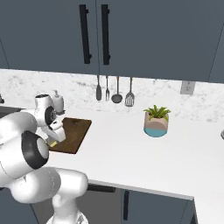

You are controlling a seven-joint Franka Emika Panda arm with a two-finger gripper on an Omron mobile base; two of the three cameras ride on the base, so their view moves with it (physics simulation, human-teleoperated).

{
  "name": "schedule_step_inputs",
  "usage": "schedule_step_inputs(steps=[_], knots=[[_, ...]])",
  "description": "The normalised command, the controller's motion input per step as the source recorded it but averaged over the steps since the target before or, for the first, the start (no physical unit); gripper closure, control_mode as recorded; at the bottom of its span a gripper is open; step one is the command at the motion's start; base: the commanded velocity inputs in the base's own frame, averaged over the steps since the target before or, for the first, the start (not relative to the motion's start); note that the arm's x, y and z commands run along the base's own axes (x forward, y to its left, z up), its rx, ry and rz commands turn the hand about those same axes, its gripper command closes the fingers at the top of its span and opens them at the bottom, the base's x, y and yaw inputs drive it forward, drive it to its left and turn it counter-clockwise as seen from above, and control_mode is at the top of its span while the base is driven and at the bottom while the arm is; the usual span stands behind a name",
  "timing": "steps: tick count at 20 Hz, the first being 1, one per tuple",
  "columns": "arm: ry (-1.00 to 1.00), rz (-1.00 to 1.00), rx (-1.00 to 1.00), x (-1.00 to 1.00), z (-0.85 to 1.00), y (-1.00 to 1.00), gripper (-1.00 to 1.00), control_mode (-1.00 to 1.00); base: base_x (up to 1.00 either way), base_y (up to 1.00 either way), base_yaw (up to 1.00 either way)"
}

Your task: Pick up the sponge from the counter and clean the cutting board by briefly scrubbing or pressing down on the cutting board. Once finished, release the sponge.

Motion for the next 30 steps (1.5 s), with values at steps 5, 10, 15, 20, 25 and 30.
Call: schedule_step_inputs(steps=[5, 10, 15, 20, 25, 30], knots=[[0.00, -0.08, 0.00, 0.04, -0.06, 0.43, 1.00, -1.00, 0.00, 0.00, 0.00], [0.01, -0.03, 0.01, 0.00, -0.31, 0.13, 1.00, -1.00, 0.00, 0.00, 0.00], [0.00, 0.00, 0.01, 0.00, -0.36, 0.00, 1.00, -1.00, 0.00, 0.00, 0.00], [-0.02, 0.00, 0.00, 0.05, -0.33, 0.00, 1.00, -1.00, 0.00, 0.00, 0.00], [0.00, 0.00, 0.00, 0.05, -0.24, 0.00, 1.00, -1.00, 0.00, 0.00, 0.00], [-0.04, 0.00, 0.02, 0.00, -0.11, -0.12, 1.00, -1.00, 0.00, 0.00, 0.00]])
